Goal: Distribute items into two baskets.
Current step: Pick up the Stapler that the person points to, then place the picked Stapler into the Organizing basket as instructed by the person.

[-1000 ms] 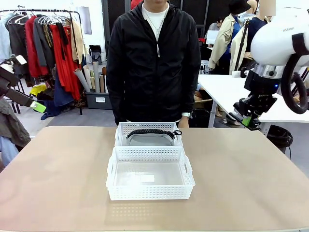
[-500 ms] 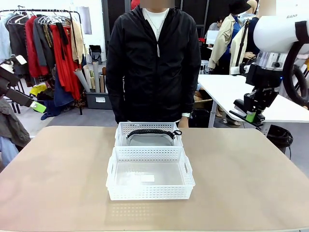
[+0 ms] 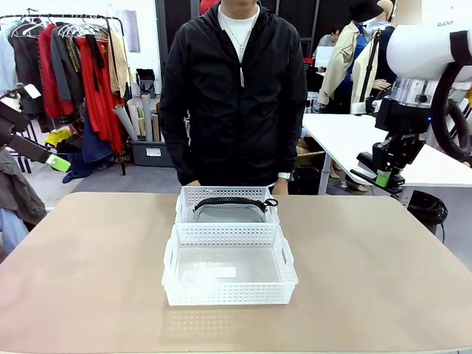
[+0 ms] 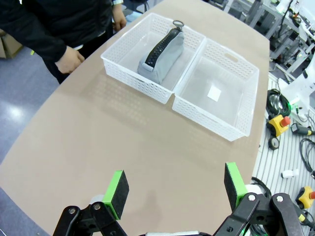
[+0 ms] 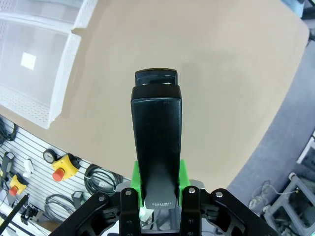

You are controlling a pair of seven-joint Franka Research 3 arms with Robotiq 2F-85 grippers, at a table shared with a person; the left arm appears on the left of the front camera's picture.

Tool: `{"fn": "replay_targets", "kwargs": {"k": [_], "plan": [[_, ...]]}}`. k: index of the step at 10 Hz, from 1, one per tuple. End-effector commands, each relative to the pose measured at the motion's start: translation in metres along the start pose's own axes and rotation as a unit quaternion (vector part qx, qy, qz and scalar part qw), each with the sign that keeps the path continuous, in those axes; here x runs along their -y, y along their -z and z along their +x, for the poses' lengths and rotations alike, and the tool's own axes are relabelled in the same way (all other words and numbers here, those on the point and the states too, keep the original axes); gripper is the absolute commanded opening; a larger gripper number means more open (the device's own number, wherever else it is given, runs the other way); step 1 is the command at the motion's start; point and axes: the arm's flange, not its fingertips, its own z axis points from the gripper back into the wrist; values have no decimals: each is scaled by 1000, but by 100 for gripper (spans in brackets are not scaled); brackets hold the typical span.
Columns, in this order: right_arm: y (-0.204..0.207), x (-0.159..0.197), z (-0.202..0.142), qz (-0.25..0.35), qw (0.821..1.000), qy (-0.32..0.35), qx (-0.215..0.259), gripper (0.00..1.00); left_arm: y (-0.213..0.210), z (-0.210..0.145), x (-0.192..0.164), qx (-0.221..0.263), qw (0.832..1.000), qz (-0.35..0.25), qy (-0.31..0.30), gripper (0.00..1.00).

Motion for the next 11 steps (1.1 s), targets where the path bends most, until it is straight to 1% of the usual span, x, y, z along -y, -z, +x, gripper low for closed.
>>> {"fn": "replay_targets", "kwargs": {"k": [1,11], "plan": [[0,0,-1,-3,1000,1,7,0,-2,1,-1,1,1000,1,0,100],[0,0,-1,-3,1000,1,7,0,-2,1,-1,1,1000,1,0,100]]}}
